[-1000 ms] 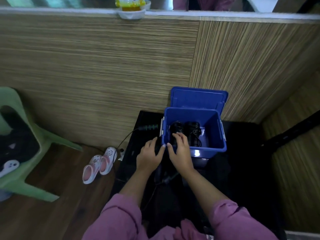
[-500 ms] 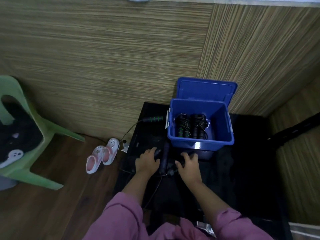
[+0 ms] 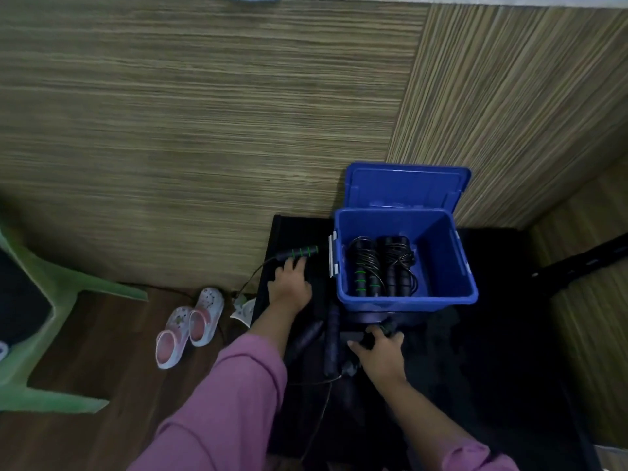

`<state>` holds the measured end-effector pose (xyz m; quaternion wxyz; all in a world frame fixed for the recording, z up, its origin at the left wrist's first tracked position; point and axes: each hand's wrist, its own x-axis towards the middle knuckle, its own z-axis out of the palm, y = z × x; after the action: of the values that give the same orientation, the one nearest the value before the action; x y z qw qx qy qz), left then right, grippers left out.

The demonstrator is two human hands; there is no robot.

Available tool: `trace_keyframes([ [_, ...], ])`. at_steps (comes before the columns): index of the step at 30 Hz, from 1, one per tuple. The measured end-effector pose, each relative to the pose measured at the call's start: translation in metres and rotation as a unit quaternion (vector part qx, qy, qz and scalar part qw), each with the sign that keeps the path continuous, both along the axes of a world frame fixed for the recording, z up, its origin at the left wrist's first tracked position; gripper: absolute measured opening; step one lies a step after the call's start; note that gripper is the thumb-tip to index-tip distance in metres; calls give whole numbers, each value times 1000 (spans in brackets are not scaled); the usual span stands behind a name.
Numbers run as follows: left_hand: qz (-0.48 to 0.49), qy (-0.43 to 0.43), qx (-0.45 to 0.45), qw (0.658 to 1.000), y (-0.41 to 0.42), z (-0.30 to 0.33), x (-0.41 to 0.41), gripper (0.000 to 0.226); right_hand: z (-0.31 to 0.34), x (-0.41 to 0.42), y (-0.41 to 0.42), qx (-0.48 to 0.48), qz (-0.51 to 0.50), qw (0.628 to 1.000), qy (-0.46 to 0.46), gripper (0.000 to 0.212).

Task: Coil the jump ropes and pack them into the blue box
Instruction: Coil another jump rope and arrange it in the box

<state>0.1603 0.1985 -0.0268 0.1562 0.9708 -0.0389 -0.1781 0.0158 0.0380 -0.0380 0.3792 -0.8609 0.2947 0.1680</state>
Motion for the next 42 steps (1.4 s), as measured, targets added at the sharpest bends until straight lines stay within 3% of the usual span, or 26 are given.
trace_keyframes([
  [7,-86,95,93,987,6,3,49,77,-9,7,2,2,-27,1000,13,36],
  [13,-101,4,172,980,20,-2,49,72,-12,7,4,-10,-35,999,9,35],
  [19,-55,12,105,993,41,-21,30,72,-10,1,5,0,-29,999,-16,34],
  [27,52,-41,-31,997,54,-11,-18,61,4,-11,8,28,34,989,-139,30],
  [34,152,-127,-32,980,67,15,-74,46,18,-19,13,66,74,974,-205,33],
  [42,150,-56,-243,957,56,11,-121,44,38,-15,37,189,89,948,-240,50],
])
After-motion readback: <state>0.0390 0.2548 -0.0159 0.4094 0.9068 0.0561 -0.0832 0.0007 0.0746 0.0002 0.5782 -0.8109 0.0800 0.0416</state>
